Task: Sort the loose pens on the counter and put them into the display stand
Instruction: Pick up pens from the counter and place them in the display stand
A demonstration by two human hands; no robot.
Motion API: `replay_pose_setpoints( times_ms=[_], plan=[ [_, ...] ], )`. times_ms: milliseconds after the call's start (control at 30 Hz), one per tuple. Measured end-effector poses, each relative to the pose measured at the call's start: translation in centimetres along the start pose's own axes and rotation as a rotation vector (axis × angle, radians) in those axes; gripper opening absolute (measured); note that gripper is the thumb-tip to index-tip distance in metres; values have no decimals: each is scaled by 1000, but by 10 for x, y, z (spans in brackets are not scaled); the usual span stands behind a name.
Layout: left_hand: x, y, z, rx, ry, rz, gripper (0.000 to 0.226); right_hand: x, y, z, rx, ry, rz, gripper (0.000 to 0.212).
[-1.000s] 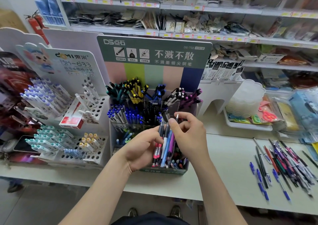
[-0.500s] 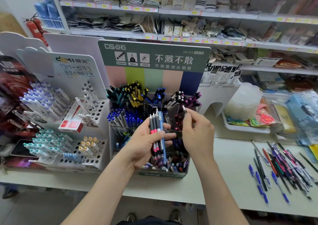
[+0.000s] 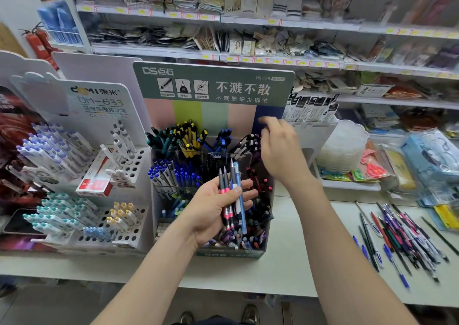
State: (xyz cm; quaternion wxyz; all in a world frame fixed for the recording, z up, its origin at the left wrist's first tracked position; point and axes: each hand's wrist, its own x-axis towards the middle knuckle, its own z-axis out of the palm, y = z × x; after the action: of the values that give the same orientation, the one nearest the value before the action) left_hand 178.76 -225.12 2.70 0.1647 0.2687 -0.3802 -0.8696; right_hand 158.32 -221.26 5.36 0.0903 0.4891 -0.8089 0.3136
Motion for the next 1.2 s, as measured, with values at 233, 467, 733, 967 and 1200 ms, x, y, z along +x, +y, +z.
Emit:
replay_pose_setpoints(
  times_ms=[233,467,733,967,1200],
  plan=[
    [-1,-2,-5,15,-66,-24,39,-34,-23,4,-60,372,-8,30],
    [-6,7,-22,313,-330,-129,26,-77,-38,14,343,-308,222,25],
    [-6,11,-21,525,-429,-173,47,-92,-29,-8,902,-465,625,9],
    [7,6,-33,622,-456,-189,75,-90,-13,-10,705,-553,528,25],
    [6,8,-21,631,-441,-141,93,-87,-22,-13,920,-464,638,22]
  ],
)
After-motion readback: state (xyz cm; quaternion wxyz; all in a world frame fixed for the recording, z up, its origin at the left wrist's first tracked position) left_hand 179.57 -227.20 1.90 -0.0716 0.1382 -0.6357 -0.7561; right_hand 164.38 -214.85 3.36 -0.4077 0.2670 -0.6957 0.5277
